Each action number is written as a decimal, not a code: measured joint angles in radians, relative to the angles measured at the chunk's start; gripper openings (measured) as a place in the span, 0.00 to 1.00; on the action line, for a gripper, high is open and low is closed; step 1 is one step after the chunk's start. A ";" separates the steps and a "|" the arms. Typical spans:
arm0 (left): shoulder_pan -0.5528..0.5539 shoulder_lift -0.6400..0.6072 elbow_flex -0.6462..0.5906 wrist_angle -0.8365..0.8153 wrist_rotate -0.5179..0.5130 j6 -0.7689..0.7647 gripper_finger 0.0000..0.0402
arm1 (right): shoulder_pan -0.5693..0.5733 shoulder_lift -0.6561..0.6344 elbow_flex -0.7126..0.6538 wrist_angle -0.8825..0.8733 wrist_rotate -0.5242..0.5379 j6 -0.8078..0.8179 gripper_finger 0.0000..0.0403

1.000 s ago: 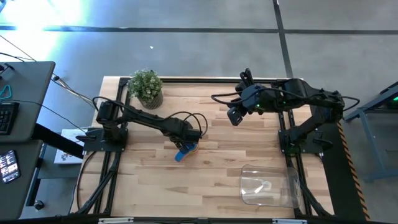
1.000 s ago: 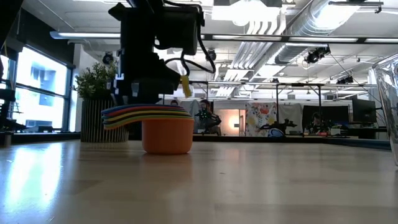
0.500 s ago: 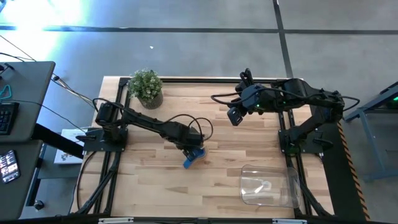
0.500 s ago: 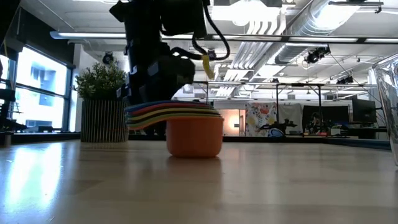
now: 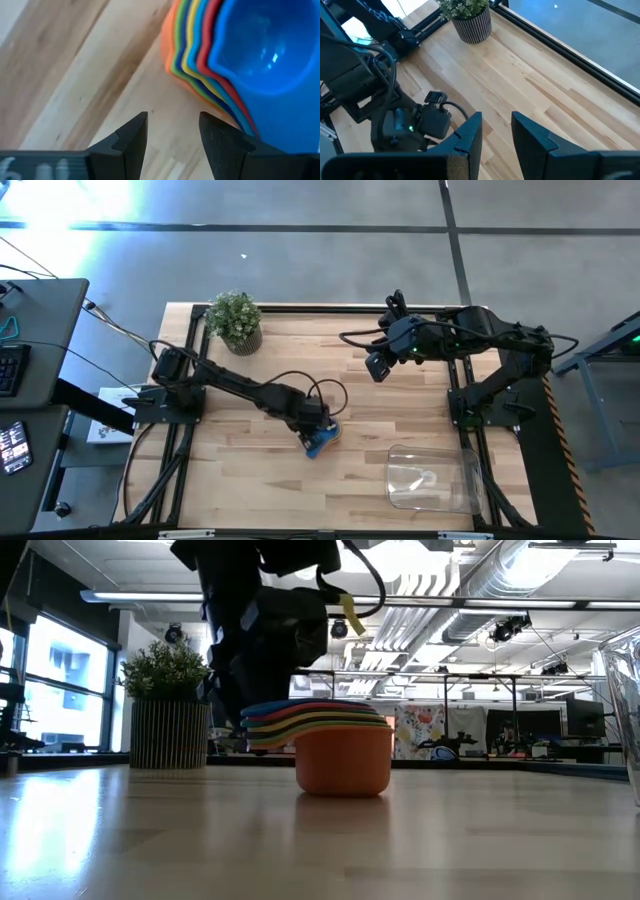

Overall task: Nest measuring cups in basket
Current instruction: Put the nested measuring cups into the transparent bin

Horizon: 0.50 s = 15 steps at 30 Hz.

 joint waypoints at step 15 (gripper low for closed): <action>-0.078 0.000 0.000 0.038 0.006 0.097 0.42 | 0.000 0.000 0.000 0.000 0.005 0.054 0.24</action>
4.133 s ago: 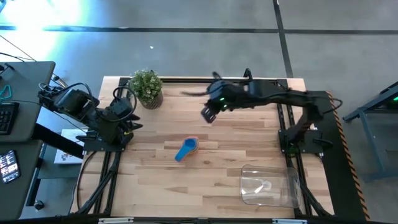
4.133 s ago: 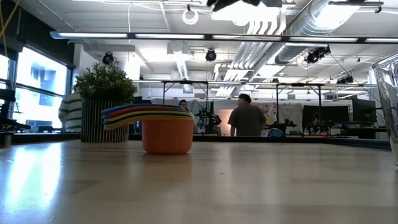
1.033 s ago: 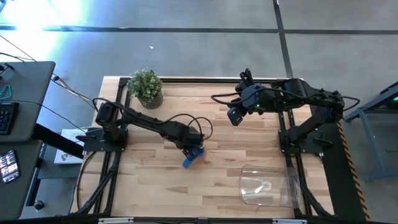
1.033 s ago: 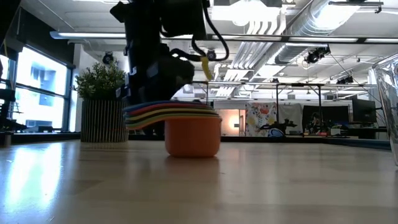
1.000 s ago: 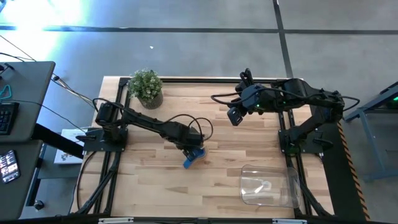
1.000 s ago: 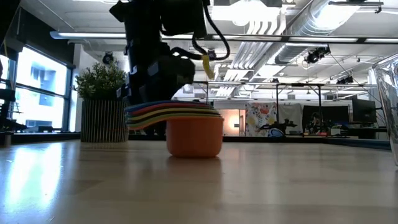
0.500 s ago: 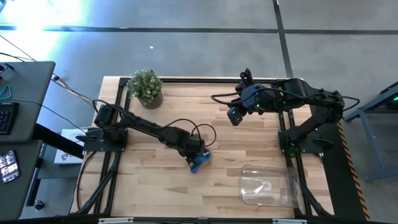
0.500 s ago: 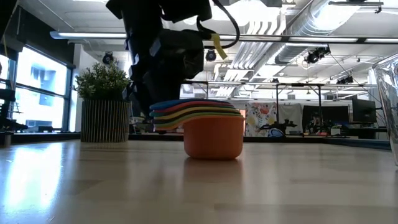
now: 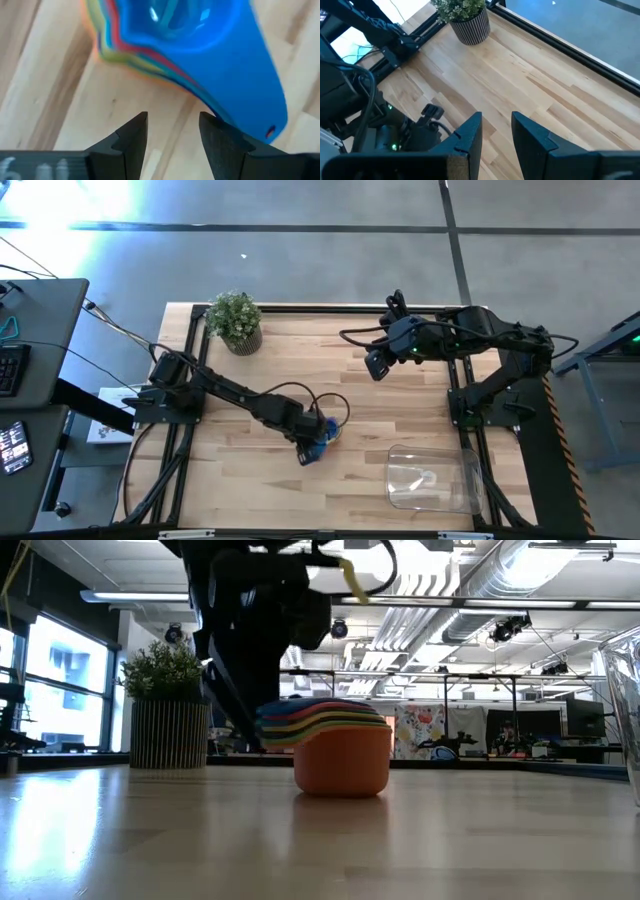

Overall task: Nest measuring cups in basket
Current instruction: Put the nested measuring cups into the transparent bin

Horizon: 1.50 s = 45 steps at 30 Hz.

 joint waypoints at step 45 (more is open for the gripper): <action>0.124 -0.280 0.176 -0.210 0.023 0.410 0.42 | 0.001 0.019 -0.004 -0.039 -0.025 0.171 0.24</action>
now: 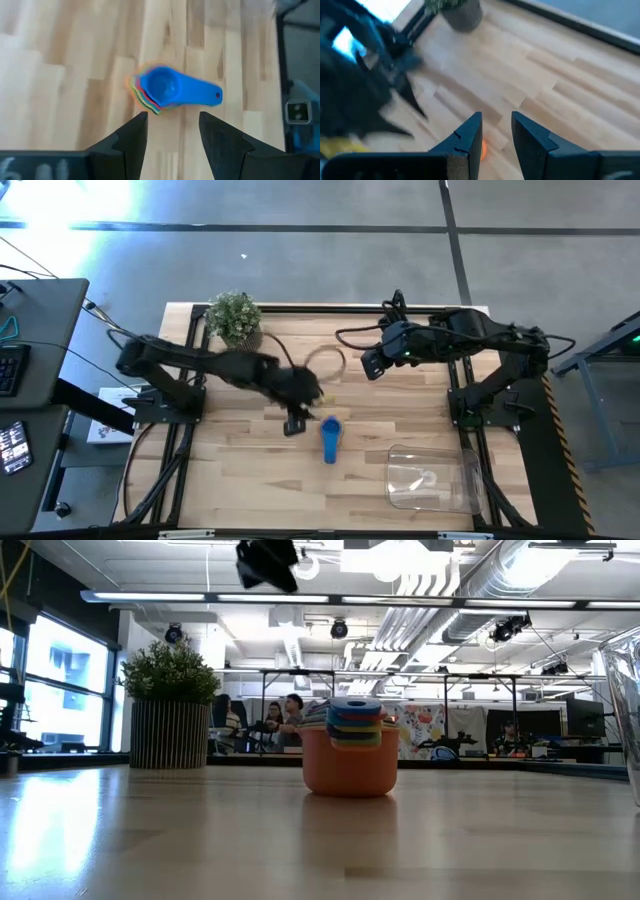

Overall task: Nest measuring cups in basket
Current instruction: Put the nested measuring cups into the transparent bin

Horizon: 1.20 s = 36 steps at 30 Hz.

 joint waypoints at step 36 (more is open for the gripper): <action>0.042 -1.173 -0.809 0.368 -0.004 0.070 0.42 | 0.140 0.130 0.000 0.712 0.048 0.097 0.24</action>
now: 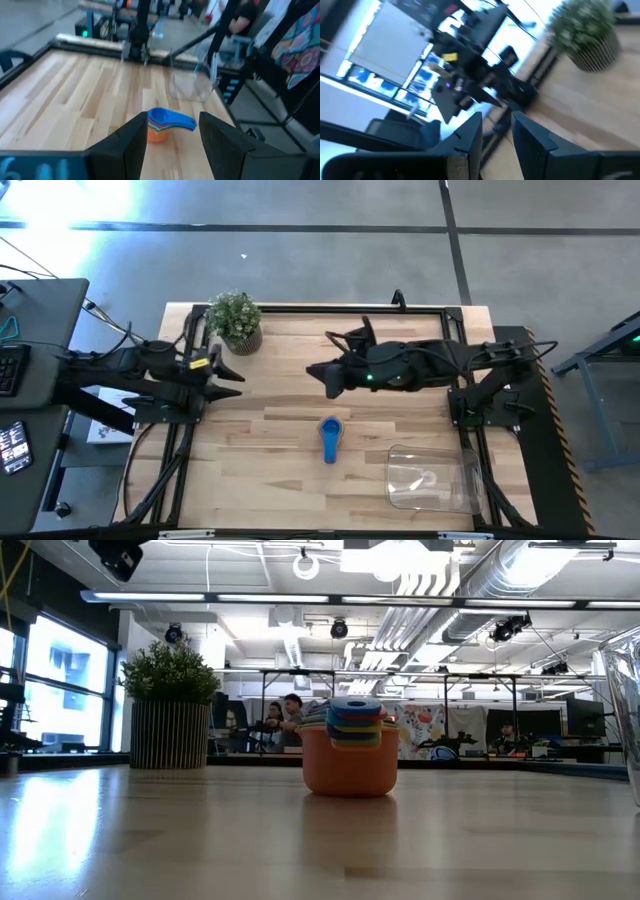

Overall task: Nest measuring cups in basket
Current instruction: Put the nested measuring cups into the transparent bin

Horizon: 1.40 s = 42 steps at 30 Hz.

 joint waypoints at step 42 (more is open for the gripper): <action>0.000 -0.404 -0.582 0.291 -0.009 -0.116 0.42 | -0.003 0.092 0.002 0.423 -0.169 -0.071 0.24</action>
